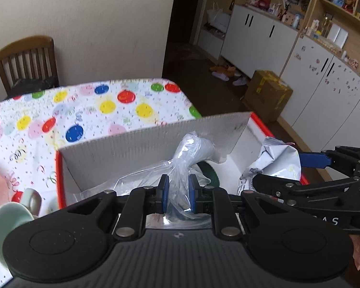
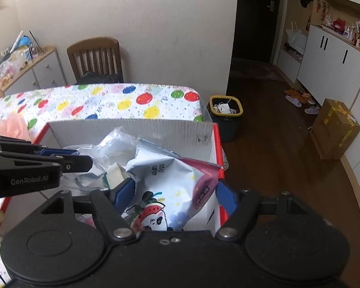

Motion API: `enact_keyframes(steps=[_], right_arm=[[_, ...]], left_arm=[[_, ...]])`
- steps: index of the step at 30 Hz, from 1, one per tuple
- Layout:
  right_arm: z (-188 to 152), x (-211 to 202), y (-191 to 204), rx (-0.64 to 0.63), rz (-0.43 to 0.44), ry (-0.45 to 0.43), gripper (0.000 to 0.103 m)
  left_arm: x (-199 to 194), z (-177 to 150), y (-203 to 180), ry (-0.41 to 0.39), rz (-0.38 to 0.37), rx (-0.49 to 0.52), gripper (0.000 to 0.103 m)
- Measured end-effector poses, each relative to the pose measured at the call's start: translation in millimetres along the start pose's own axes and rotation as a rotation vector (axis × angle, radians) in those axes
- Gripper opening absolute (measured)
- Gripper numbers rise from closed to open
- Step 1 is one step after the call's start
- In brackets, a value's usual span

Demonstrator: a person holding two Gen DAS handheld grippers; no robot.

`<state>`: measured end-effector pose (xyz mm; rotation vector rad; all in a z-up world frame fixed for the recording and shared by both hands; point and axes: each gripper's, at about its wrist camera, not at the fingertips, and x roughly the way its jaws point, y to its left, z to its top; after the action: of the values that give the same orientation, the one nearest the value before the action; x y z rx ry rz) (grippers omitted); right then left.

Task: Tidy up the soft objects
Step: 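Carry the plastic bag with the left tool while the right tool carries the panda pouch into the shoebox, then open both tools to drop the items in the shoebox and withdraw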

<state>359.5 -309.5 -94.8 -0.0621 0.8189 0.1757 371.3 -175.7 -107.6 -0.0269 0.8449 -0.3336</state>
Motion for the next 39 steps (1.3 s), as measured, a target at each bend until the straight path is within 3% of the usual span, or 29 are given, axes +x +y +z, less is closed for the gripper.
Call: enact_keyframes(steps=[10,24,27,31,39], right_arm=[[-14,20,15,-0.09,-0.028,0.042,0.077],[-15,5,11,-0.107,-0.022,0.007,0.083],[-15,-2,9,-0.1,-0.016,-0.005,0.085],[-12,-13,5,-0.079,0.003,-0.021,0.086],[-12,-41,-1,-0.029,0.043,-0.071,0.09]], left_arm=[[31,-12,-3,0.106,0.003,0.015,0.016],[31,-16,-8,0.118,0.026,0.062,0.024],[25,-16,-9,0.109,0.023,0.066,0.031],[16,-17,-11,0.09,0.018,0.074,0.064],[-14,-14,-6,0.023,0.016,0.058,0.068]])
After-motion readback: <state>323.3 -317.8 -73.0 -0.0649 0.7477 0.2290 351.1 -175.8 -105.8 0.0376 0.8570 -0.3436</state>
